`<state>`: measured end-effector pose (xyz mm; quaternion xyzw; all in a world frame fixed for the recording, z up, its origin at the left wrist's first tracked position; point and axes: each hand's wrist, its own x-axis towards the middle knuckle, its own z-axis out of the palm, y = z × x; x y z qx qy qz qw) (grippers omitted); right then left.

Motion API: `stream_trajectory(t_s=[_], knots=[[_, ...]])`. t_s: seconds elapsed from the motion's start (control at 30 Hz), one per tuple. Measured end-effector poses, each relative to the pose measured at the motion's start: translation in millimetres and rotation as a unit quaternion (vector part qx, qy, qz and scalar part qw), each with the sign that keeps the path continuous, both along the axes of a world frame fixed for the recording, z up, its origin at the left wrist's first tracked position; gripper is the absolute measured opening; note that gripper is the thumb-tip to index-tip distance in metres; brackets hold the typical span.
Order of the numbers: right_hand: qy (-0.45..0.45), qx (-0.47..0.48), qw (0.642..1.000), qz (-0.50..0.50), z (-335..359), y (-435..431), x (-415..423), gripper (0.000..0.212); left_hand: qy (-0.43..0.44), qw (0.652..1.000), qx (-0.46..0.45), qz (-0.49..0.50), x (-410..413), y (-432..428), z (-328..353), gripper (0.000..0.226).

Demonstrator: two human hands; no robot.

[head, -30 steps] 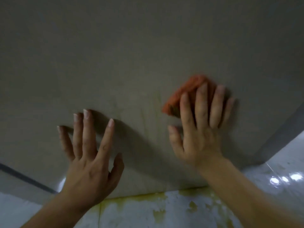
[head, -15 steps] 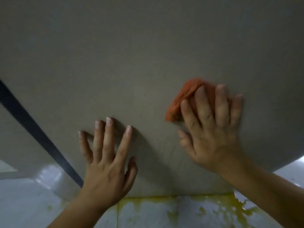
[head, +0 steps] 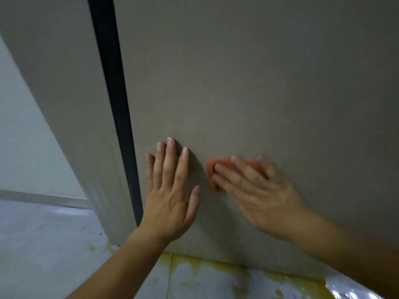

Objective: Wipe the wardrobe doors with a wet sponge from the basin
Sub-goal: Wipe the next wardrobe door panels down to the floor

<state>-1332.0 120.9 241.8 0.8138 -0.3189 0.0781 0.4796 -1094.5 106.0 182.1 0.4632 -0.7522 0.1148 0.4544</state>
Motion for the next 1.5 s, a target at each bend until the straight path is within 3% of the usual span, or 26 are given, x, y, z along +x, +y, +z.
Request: stream_trajectory(t_s=[0.07,0.23,0.33,0.43,0.53,0.63,0.73,0.83,0.97,1.1,1.2,1.3,1.4,1.5], knots=[[0.043,0.019,0.999,0.008,-8.8,4.0,-6.2,0.08,0.023,1.0,-0.003,-0.017,0.1,4.2,3.3,0.067],[0.026,-0.008,0.998,0.064,60.4,-24.0,66.2,0.067,0.148,0.988,0.032,0.008,17.7,25.5,10.9,0.063],[0.073,-0.028,0.996,0.044,60.9,-30.4,88.9,0.073,0.122,0.989,0.066,0.048,37.2,37.7,11.3,0.064],[0.113,0.018,0.99,0.081,44.4,-27.9,75.3,0.075,0.106,0.988,0.086,0.077,37.5,44.8,13.4,0.064],[0.075,0.057,0.985,0.145,68.9,-25.8,51.2,0.075,0.08,0.992,0.075,0.067,14.0,48.7,15.5,0.065],[0.081,0.029,0.983,0.164,98.3,-27.6,27.3,0.07,0.113,0.982,0.124,0.083,-29.8,47.8,19.4,0.069],[0.078,0.038,0.983,0.163,108.3,-23.2,17.8,0.073,0.15,0.961,0.169,0.158,-67.7,44.4,21.4,0.07],[0.072,0.044,0.985,0.149,122.9,-20.4,14.8,0.066,0.175,0.944,0.169,0.224,-80.6,44.5,26.9,0.069],[0.087,0.046,0.988,0.121,128.5,-22.1,9.3,0.065,0.298,0.932,0.15,0.142,-100.0,39.9,40.6,0.068],[0.089,0.033,0.988,0.12,121.6,-27.9,9.6,0.065,0.44,0.881,0.15,0.084,-109.9,17.2,56.3,0.069],[0.062,0.032,0.99,0.125,112.4,-30.0,20.4,0.068,0.459,0.872,0.085,0.149,-51.7,-18.9,88.7,0.075],[0.051,0.036,0.99,0.128,103.2,-34.4,44.4,0.069,0.424,0.889,-0.003,0.172,1.7,-41.7,110.9,0.073],[0.04,0.051,0.99,0.124,86.0,-35.3,67.5,0.07,0.423,0.895,-0.033,0.142,-4.5,-44.0,71.0,0.063],[0.073,0.055,0.989,0.114,68.7,-37.4,82.6,0.071,0.495,0.859,0.044,0.121,-23.2,-22.8,3.0,0.07]])
